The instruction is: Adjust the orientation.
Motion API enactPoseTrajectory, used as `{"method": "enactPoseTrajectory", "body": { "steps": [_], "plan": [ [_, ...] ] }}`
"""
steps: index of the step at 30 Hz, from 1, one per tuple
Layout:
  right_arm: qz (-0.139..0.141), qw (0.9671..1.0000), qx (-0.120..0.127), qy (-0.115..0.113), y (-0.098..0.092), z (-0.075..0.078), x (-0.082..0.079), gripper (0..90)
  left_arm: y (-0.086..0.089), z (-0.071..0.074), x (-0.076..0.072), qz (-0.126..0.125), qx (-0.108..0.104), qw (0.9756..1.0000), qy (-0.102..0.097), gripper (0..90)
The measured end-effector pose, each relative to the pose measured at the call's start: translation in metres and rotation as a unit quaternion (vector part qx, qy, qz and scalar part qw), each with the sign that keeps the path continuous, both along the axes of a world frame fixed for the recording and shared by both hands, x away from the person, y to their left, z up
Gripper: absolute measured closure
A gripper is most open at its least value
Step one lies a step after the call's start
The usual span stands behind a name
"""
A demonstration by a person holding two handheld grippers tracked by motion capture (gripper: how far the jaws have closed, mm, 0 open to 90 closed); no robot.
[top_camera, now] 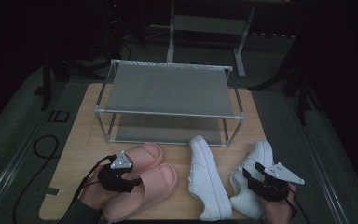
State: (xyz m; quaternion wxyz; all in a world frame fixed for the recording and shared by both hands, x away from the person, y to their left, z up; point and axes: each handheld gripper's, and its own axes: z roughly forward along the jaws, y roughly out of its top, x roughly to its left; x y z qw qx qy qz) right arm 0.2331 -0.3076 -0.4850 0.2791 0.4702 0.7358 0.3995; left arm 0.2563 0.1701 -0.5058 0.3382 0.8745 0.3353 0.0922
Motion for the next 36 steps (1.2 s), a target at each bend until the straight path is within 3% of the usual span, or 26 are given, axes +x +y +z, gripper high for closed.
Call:
{"method": "enactPoseTrajectory", "body": {
  "steps": [11, 20, 36],
  "plan": [
    [0.000, 1.0000, 0.001, 0.000, -0.0001, 0.0000, 0.0001, 43.3, -0.0015, -0.0025, 0.0047, 0.002, 0.005, 1.0000, 0.003, 47.6],
    [0.001, 1.0000, 0.002, 0.000, -0.0006, -0.0001, 0.0002, 43.5, -0.0067, -0.0062, 0.0068, 0.010, 0.030, 0.9995, -0.001, 55.4],
    [0.002, 1.0000, 0.003, 0.000, -0.0013, -0.0001, 0.0001, 43.3, -0.0041, -0.0059, 0.0088, 0.008, 0.024, 0.9997, 0.002, 70.0]
  ]
}}
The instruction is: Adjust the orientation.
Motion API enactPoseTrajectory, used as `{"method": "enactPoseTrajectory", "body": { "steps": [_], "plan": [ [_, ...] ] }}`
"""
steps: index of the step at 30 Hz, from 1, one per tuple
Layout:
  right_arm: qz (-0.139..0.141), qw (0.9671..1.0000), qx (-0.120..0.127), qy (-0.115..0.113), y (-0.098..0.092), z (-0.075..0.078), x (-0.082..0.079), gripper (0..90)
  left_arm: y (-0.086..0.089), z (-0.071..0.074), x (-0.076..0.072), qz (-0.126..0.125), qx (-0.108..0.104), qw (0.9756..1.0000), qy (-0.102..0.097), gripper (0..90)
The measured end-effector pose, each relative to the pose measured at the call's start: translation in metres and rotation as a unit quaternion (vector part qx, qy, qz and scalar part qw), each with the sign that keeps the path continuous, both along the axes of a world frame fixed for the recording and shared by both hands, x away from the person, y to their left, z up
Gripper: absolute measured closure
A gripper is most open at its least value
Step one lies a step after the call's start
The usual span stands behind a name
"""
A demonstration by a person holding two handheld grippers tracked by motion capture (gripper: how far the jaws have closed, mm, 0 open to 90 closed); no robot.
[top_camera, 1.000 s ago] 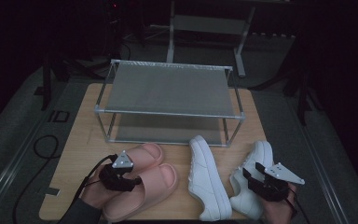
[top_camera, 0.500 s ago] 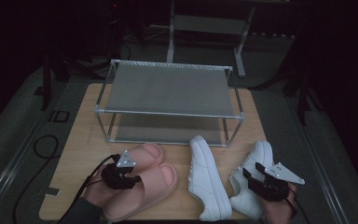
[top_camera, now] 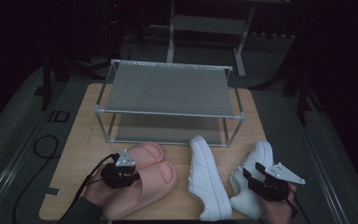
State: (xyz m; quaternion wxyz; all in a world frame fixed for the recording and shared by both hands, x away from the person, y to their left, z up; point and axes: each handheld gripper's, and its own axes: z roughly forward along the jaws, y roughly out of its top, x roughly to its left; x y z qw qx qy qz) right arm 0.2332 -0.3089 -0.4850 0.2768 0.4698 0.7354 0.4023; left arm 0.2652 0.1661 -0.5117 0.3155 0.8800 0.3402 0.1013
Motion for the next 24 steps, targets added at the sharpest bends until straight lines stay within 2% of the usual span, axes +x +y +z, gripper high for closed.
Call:
{"method": "enactPoseTrajectory", "body": {
  "steps": [10, 14, 24],
  "plan": [
    [-0.001, 1.0000, -0.001, 0.000, 0.001, 0.000, 0.000, 43.2, 0.004, 0.003, 0.000, 0.000, 0.001, 1.0000, 0.007, 72.2],
    [-0.001, 1.0000, 0.000, 0.000, 0.000, 0.000, 0.000, 43.2, 0.011, 0.009, 0.000, 0.008, -0.015, 0.9998, 0.007, 72.3],
    [0.000, 1.0000, -0.001, 0.000, 0.001, 0.000, 0.000, 43.2, 0.013, 0.019, 0.004, 0.017, -0.011, 0.9997, -0.010, 72.1]
  ]
}}
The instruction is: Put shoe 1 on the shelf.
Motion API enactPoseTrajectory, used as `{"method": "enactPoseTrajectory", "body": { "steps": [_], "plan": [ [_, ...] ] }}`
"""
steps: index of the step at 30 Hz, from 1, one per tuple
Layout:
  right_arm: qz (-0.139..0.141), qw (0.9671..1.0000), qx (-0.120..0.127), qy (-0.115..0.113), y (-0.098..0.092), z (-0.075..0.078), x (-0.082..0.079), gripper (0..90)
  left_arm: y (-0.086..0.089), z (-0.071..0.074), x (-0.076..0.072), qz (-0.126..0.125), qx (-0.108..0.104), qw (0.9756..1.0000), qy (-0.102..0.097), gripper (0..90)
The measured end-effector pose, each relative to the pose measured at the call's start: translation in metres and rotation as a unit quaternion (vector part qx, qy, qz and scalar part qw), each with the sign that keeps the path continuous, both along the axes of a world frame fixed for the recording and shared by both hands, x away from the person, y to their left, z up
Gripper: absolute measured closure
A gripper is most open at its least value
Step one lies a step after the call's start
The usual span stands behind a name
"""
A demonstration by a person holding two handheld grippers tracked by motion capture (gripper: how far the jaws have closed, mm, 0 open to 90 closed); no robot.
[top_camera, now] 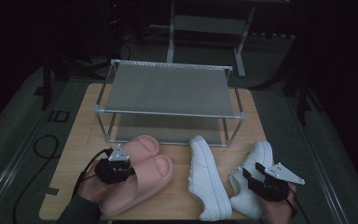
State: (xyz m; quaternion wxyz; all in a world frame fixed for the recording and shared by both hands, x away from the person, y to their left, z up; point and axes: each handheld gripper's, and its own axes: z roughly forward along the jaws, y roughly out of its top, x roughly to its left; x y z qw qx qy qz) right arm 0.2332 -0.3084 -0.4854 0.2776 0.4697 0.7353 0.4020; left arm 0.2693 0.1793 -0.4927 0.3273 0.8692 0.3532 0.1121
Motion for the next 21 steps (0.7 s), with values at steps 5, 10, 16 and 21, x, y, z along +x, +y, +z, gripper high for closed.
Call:
{"method": "enactPoseTrajectory", "body": {
  "steps": [5, 10, 16, 21],
  "plan": [
    [0.001, 1.0000, 0.001, 0.001, 0.000, 0.000, 0.000, 43.3, -0.001, 0.005, 0.003, -0.004, 0.004, 1.0000, -0.006, 71.9],
    [0.001, 1.0000, 0.000, 0.000, 0.000, 0.000, 0.000, 43.3, -0.003, 0.008, 0.006, -0.007, 0.007, 0.9999, -0.009, 71.8],
    [0.001, 1.0000, 0.001, 0.000, 0.000, 0.000, 0.000, 43.3, -0.006, 0.012, 0.011, -0.008, 0.010, 0.9998, -0.015, 71.7],
    [0.001, 1.0000, 0.001, 0.001, 0.000, 0.000, 0.000, 43.3, -0.007, 0.014, 0.016, -0.008, 0.012, 0.9997, -0.018, 71.7]
  ]
}}
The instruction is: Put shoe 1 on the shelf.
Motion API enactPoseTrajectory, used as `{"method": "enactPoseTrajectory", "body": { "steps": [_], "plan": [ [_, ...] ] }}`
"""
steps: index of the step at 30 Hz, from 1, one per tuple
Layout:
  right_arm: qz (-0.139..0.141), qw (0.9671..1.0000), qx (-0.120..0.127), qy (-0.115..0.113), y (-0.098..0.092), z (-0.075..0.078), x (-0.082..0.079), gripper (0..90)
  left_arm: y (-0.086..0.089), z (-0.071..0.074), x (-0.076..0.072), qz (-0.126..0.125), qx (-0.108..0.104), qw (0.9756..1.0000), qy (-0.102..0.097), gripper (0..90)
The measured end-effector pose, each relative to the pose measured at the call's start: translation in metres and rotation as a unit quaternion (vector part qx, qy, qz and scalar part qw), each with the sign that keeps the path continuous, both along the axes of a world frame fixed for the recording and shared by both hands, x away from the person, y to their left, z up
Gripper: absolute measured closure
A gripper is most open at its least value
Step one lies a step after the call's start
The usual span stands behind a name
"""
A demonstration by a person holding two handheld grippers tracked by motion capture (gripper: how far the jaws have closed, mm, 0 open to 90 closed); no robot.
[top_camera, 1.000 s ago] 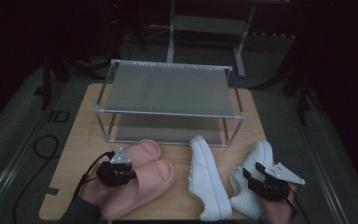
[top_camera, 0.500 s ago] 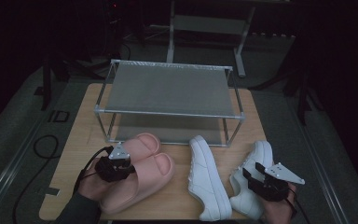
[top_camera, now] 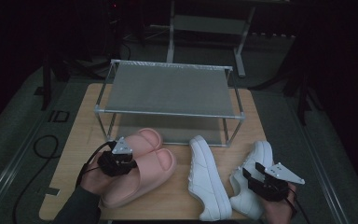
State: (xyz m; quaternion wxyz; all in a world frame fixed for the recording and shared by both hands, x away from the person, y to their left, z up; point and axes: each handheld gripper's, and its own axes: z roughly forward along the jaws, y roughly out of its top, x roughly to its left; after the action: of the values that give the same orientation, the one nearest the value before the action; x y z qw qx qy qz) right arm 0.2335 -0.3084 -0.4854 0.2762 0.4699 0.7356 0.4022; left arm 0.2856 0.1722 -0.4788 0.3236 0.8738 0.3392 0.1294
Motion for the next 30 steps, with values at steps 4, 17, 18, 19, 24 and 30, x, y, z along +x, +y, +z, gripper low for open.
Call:
{"method": "enactPoseTrajectory", "body": {
  "steps": [4, 17, 18, 19, 24, 30],
  "plan": [
    [0.000, 1.0000, 0.000, -0.001, 0.000, 0.000, 0.000, 43.3, -0.002, 0.001, 0.004, 0.000, 0.004, 1.0000, -0.001, 71.7],
    [0.001, 1.0000, 0.001, -0.001, -0.001, 0.000, 0.000, 43.4, -0.005, 0.004, 0.016, 0.006, 0.009, 0.9999, -0.010, 71.7],
    [0.001, 1.0000, 0.001, -0.001, -0.001, 0.000, 0.000, 43.3, -0.005, 0.004, 0.017, 0.009, 0.006, 0.9999, -0.012, 71.7],
    [0.001, 1.0000, 0.001, -0.001, -0.001, 0.000, 0.000, 43.4, -0.005, 0.004, 0.018, 0.009, 0.006, 0.9999, -0.013, 71.7],
    [0.001, 1.0000, 0.001, -0.001, -0.001, 0.000, 0.000, 43.4, -0.006, 0.005, 0.023, 0.011, 0.009, 0.9997, -0.018, 71.7],
    [0.001, 1.0000, 0.001, -0.001, -0.001, 0.000, 0.000, 43.4, -0.008, 0.005, 0.030, 0.014, 0.009, 0.9996, -0.022, 71.7]
  ]
}}
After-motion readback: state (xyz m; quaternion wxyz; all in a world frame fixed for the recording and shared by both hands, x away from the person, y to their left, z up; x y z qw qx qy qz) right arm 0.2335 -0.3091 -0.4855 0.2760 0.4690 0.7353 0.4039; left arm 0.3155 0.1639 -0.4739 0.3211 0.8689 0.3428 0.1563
